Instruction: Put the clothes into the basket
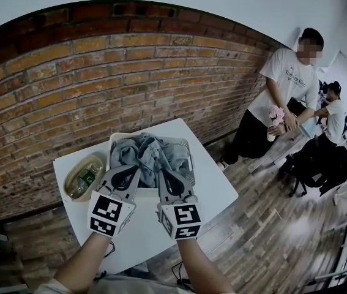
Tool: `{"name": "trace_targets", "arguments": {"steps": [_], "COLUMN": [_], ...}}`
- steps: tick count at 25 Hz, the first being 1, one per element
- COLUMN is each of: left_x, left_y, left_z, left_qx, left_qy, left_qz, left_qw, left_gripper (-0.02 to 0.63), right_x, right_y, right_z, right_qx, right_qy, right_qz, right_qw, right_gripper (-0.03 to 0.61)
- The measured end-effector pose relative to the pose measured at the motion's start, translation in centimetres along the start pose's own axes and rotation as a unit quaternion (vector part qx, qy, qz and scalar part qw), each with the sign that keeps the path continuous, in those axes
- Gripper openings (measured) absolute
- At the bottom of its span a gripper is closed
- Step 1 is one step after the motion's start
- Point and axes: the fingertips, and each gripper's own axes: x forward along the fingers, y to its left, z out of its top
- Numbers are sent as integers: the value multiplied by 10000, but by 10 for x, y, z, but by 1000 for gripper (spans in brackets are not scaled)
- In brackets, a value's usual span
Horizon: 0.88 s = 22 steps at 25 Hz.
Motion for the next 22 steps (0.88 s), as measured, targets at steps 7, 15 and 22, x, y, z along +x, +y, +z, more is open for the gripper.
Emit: {"name": "trace_targets", "arguments": {"steps": [7,15,22], "left_x": [-42,-83,-99], "left_y": [-26,-48,-62], "left_z": [27,48,52], "left_qx": [131,124,129], "left_qy": [-361,-555,-519], "left_qz": [209,283,271], "left_qw": [9990,9980,9982], "left_gripper": [9,9,9], "right_x": [-42,-85,-99], "right_y": [22,42,53], "right_z": [28,52,48], "right_qx": [-114,-407,-272], "right_qy": [-426,-718,-644], "right_qz": [-38,-40,26], "right_qw": [9990,9966,9976], "right_gripper": [6,6,6]}}
